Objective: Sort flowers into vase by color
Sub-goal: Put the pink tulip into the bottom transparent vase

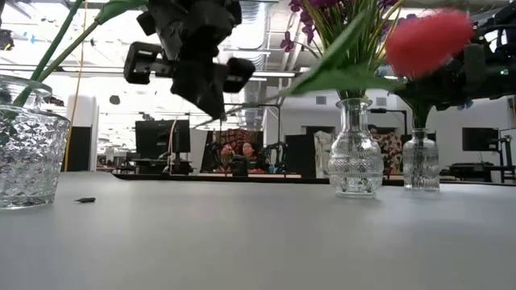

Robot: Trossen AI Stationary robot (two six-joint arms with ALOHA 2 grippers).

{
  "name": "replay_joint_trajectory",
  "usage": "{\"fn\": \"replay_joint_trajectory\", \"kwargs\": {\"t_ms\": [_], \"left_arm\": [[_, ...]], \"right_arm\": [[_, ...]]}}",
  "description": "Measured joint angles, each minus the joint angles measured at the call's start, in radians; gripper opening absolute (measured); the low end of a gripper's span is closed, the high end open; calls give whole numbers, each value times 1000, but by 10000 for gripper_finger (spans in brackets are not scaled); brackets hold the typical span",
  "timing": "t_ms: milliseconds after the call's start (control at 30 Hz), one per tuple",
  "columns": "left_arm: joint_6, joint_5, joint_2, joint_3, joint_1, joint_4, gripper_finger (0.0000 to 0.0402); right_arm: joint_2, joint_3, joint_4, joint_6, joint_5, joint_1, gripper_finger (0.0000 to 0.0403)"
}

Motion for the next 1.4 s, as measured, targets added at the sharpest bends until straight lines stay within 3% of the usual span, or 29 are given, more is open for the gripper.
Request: {"fn": "replay_joint_trajectory", "kwargs": {"t_ms": [567,933,1400], "left_arm": [[-83,-14,-190,1,89,-93,0],[-196,-136,-397,-87,90,-22,0],[-403,-404,-707,-242,43,153,0]], "right_arm": [[0,0,0,0,0,0,33],[0,0,0,0,0,0,33],[0,0,0,0,0,0,33]]}}
